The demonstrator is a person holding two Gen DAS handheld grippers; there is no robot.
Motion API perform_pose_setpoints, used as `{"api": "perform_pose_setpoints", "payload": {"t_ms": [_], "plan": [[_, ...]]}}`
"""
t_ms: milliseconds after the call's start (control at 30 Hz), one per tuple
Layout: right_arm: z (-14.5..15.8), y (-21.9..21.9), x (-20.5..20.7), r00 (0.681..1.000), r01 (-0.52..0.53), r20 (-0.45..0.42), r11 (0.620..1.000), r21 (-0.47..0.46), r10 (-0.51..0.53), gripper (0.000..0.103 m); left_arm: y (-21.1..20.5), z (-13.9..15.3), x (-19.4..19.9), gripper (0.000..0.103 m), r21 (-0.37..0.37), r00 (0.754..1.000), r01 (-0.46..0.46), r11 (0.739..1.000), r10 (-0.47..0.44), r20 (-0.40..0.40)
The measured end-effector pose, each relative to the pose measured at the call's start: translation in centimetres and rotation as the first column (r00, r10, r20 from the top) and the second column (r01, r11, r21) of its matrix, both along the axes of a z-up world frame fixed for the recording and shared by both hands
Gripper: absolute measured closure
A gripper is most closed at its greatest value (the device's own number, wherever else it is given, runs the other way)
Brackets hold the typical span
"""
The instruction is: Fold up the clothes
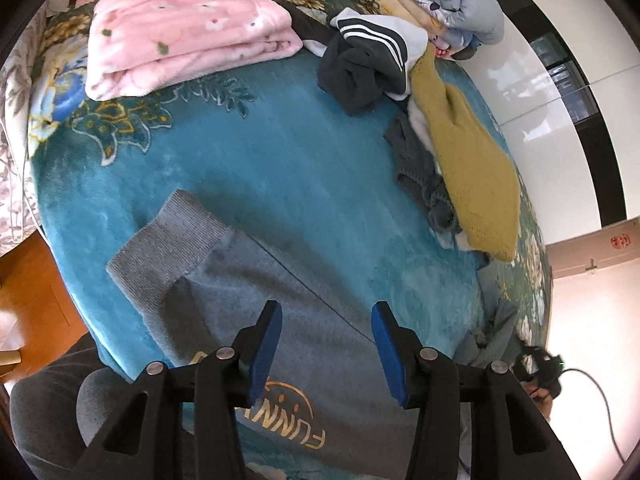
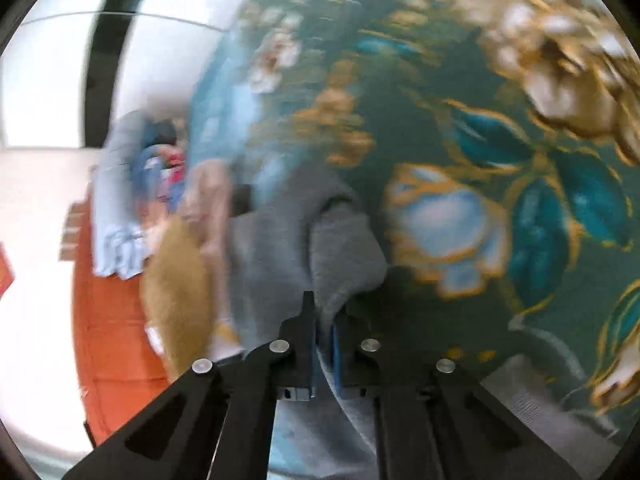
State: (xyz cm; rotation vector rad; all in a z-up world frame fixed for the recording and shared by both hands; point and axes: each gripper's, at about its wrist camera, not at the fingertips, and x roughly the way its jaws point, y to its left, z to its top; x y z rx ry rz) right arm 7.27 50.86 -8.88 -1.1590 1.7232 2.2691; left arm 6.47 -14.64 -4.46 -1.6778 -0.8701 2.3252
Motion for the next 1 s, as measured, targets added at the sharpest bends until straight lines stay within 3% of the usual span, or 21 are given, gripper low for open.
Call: {"api": "perform_pose_setpoints", "payload": {"t_ms": [133,267,333,400,467,533,633,767,867,1000], "plan": [[6.2,2.3,2.2,0.981,0.103,-0.17,0.994,0.046,-0.093,0.098,-0.4,0.0,0.0,0.053,0.008,1.0,-0.003,1.0,0.003,-0.006],[15.9,2.6,4.7,0.939,0.212,-0.325,0.929,0.303,-0.109,0.098,-0.1,-0.4,0.1,0.053,0.008,1.0,0.026,1.0,-0.026,-0.001],[19.7,0.5,4.3,0.927,0.206,-0.372,0.882,0.423,-0.038,0.098,0.0,-0.8,0.1,0.053,0.015,0.999,0.037,0.999,-0.037,0.011],[20.3,-4.5,2.5,0.931,0.099,-0.345,0.832,0.546,0.116,0.098,-0.1,-0.9,0.3,0.053,0.019,0.999,0.037,0.999,-0.037,0.015],[20.3,-10.1,0.5,0.917,-0.022,-0.286,0.752,0.659,0.277,0.098,-0.5,-0.8,0.5,0.053,0.022,1.0,0.027,0.999,-0.027,0.012],[20.3,-15.6,-1.5,0.881,-0.135,-0.205,0.643,0.754,0.426,0.097,-0.9,-0.7,0.7,0.053,0.025,1.0,0.018,1.0,-0.018,0.009],[12.6,-25.3,-3.6,0.787,-0.441,0.046,0.508,0.74,0.615,0.097,-1.4,-0.5,1.0,0.053,0.029,1.0,0.003,1.0,-0.004,0.005],[2.0,-32.4,-3.1,0.654,-0.693,0.286,0.402,0.599,0.7,0.097,-2.0,-0.5,1.3,0.053,0.032,1.0,-0.001,0.999,0.0,0.005],[-1.8,-33.3,-2.4,0.632,-0.745,0.361,0.409,0.526,0.686,0.096,-2.1,-0.8,1.3,0.052,0.035,1.0,0.003,0.999,-0.003,0.01],[-1.1,-31.6,-1.9,0.649,-0.741,0.347,0.457,0.492,0.677,0.089,-1.9,-1.7,1.2,0.053,0.054,0.999,0.014,0.998,-0.016,0.031]]}}
